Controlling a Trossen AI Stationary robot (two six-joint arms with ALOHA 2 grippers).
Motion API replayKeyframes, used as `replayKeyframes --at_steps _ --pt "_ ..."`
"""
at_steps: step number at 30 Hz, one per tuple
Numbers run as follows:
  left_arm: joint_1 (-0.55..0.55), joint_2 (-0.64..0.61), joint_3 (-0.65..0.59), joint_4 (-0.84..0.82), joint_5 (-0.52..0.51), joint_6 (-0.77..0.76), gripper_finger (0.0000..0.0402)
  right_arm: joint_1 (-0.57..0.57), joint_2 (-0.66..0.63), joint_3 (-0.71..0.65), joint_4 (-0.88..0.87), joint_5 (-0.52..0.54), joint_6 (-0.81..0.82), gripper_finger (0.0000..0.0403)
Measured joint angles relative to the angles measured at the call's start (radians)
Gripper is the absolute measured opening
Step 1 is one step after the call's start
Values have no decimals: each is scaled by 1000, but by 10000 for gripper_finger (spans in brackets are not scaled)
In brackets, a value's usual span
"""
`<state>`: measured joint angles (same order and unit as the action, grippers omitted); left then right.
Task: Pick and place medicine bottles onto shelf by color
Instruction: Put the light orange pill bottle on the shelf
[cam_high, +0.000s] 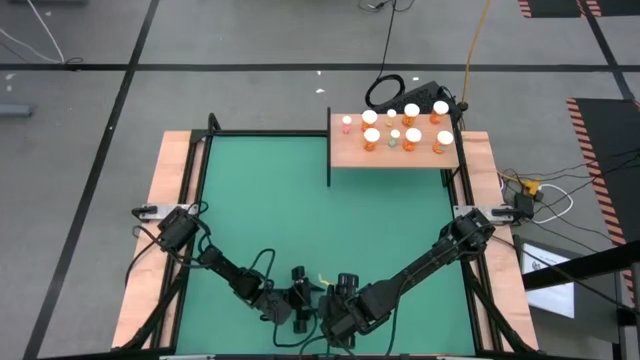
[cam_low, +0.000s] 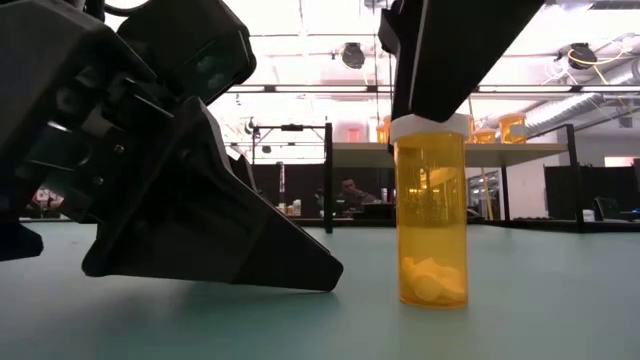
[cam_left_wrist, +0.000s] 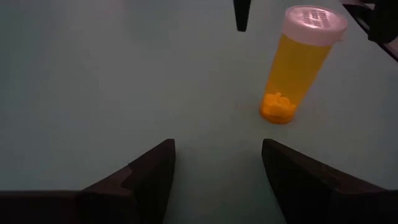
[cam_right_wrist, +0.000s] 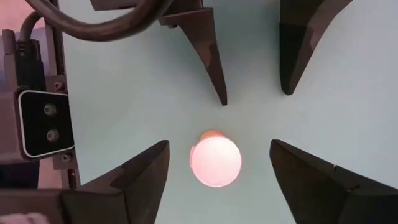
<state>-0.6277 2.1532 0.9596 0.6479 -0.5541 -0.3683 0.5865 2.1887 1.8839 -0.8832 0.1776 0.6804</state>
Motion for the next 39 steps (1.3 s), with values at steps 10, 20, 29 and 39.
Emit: replayKeyframes --at_steps 10,20,29,39 --pt "8 0 0 2 10 12 244 0 -1 -31 25 -22 -11 206" --pt "12 -1 0 5 13 25 244 -5 -2 -79 84 -78 -35 185" --pt "12 -1 0 5 12 26 244 -8 -5 -79 109 -75 -53 185" --pt "12 -1 0 5 7 26 244 -29 -5 -79 109 -71 -46 185"
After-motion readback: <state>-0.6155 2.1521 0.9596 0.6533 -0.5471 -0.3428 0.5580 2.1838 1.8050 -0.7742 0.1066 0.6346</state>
